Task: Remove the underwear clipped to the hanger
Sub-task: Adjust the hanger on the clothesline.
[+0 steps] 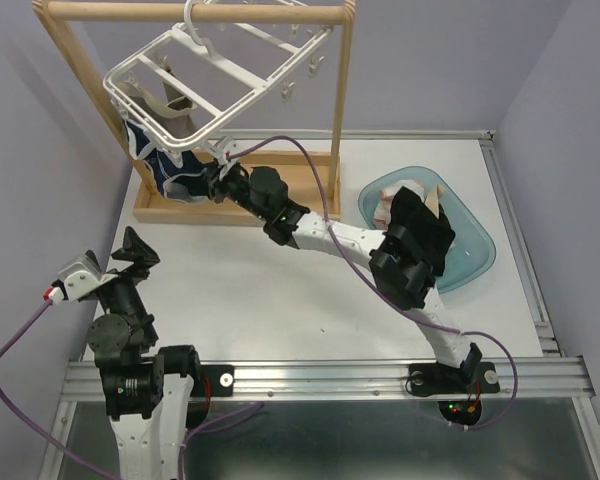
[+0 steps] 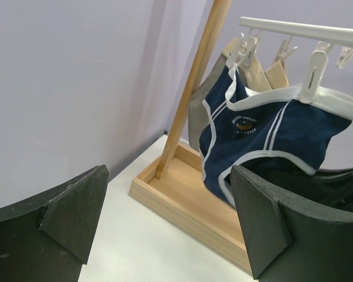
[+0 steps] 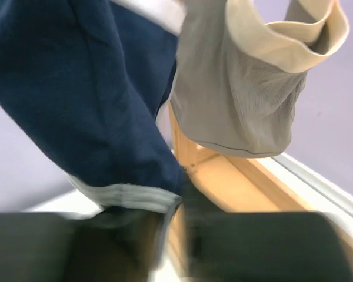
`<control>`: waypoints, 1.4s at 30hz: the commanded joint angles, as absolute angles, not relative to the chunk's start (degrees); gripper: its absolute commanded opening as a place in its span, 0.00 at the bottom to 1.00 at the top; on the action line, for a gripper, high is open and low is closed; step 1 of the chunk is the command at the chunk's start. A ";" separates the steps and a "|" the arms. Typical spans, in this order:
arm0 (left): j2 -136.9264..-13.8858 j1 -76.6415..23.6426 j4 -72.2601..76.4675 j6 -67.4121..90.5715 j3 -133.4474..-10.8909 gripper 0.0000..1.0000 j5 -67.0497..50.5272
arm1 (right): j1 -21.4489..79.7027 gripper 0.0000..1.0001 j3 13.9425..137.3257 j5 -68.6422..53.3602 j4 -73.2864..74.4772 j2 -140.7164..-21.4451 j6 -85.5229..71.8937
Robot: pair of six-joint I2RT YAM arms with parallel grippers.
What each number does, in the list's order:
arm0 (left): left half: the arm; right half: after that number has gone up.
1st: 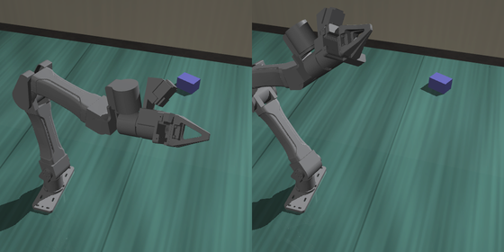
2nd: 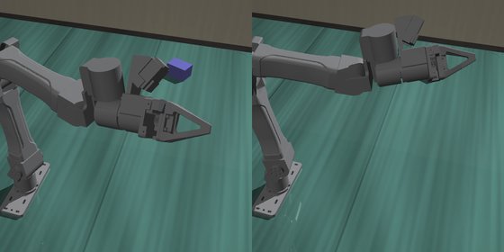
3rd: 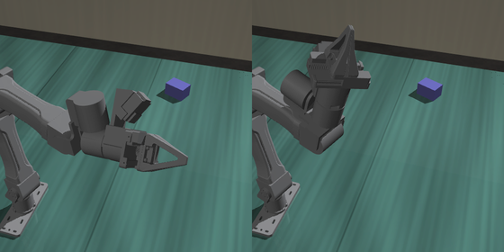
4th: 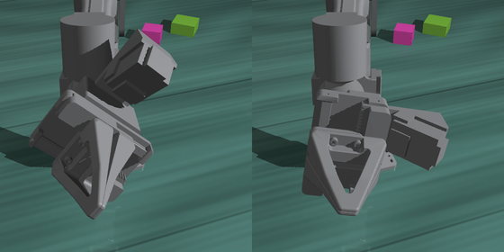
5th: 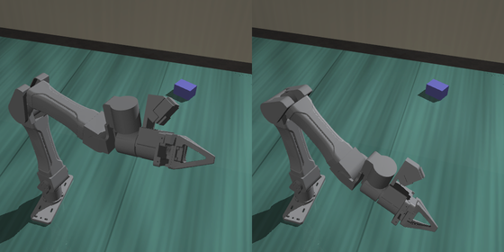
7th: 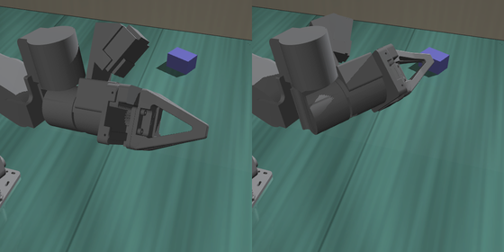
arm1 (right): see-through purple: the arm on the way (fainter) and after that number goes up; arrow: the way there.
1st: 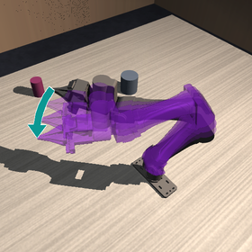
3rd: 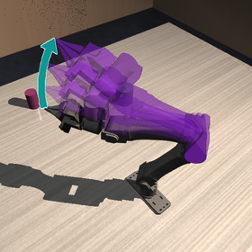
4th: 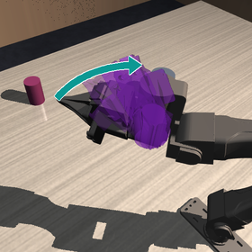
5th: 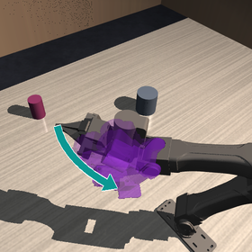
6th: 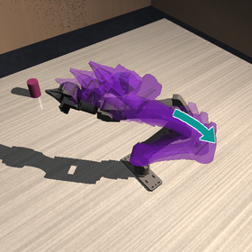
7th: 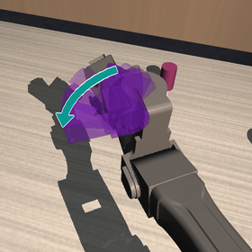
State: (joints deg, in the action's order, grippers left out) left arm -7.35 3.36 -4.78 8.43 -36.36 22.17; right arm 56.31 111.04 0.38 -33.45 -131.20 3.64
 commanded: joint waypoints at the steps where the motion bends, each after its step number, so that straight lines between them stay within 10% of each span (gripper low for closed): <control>1: -6.59 3.34 -4.31 8.96 -38.23 0.96 22.06 | 54.85 0.11 115.31 -8.69 -37.53 -131.40 -3.95; 2: -6.68 3.34 -4.39 9.14 -38.41 0.96 21.28 | 54.67 0.00 115.31 -10.18 -37.01 -131.05 -5.17; 30: -21.70 3.25 22.91 15.11 -35.69 0.91 -18.79 | 26.64 0.01 100.90 -76.61 -4.04 -110.75 -10.11; 42: -34.71 3.16 53.50 24.51 -33.92 0.90 -42.62 | 23.91 0.01 92.90 -79.10 -4.39 -103.19 -7.56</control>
